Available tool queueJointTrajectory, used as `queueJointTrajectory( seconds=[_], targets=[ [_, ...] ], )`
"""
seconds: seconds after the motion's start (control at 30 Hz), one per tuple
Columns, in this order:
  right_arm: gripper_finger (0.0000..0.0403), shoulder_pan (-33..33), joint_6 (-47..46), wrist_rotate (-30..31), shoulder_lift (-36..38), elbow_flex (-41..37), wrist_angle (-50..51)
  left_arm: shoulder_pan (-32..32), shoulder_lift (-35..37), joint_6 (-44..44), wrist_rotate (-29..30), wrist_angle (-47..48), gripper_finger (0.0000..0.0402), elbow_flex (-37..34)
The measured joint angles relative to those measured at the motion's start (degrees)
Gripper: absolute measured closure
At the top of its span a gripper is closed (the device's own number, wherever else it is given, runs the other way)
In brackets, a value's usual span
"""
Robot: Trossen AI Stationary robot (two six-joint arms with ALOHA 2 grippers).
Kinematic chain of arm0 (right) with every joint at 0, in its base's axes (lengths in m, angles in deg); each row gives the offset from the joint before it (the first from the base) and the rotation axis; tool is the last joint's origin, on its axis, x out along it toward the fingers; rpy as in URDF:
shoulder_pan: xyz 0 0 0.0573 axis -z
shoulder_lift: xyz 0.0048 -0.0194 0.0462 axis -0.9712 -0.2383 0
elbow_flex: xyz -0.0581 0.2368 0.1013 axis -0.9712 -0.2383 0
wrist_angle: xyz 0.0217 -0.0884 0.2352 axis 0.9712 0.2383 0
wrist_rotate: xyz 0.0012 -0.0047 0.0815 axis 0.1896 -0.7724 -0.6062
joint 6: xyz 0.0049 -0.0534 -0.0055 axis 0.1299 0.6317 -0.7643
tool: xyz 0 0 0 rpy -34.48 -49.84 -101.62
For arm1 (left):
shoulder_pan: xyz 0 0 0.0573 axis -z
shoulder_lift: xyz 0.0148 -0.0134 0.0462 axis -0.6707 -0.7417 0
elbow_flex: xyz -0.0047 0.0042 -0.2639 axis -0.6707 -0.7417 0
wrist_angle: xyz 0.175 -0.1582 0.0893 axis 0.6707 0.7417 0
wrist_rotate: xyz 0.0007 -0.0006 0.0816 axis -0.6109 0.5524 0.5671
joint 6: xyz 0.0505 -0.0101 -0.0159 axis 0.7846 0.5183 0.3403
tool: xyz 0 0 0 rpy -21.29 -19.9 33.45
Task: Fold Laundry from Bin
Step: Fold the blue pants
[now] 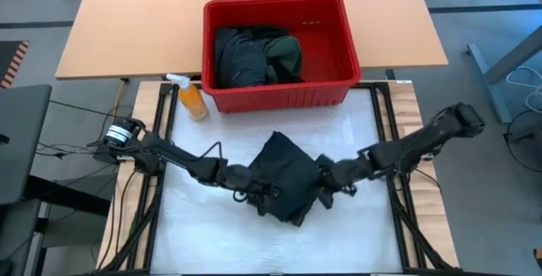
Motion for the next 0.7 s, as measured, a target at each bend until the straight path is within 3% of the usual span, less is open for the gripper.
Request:
queueJointTrajectory(
  seconds=[0.13,0.27,0.37,0.47,0.57,0.7],
  targets=[
    [0.0284,6.79,7.38,2.46,0.48,-0.63,5.79,1.42,-4.46,-4.60,-2.61,-0.16,0.0401,0.00],
    [0.0284,12.47,15.45,-3.80,-3.36,-2.24,7.63,1.64,-7.39,-8.74,-8.98,-1.44,0.0401,-0.02],
    [0.0284,13.69,16.04,-6.16,-7.09,-3.25,12.70,0.61,-7.47,-8.49,-14.47,2.07,0.0401,0.15],
    [0.0284,11.76,12.47,-10.27,-8.75,-4.74,11.95,0.18,-6.79,-6.39,-17.54,10.83,0.0401,0.26],
    [0.0284,5.88,5.80,-13.20,-10.16,-5.50,7.95,0.57,-5.10,-2.16,-17.95,20.16,0.0401,0.31],
    [0.0284,-2.38,-2.74,-16.60,-10.85,-5.58,-1.40,0.58,-0.44,2.87,-13.52,36.12,0.0401,0.20]
  ],
)
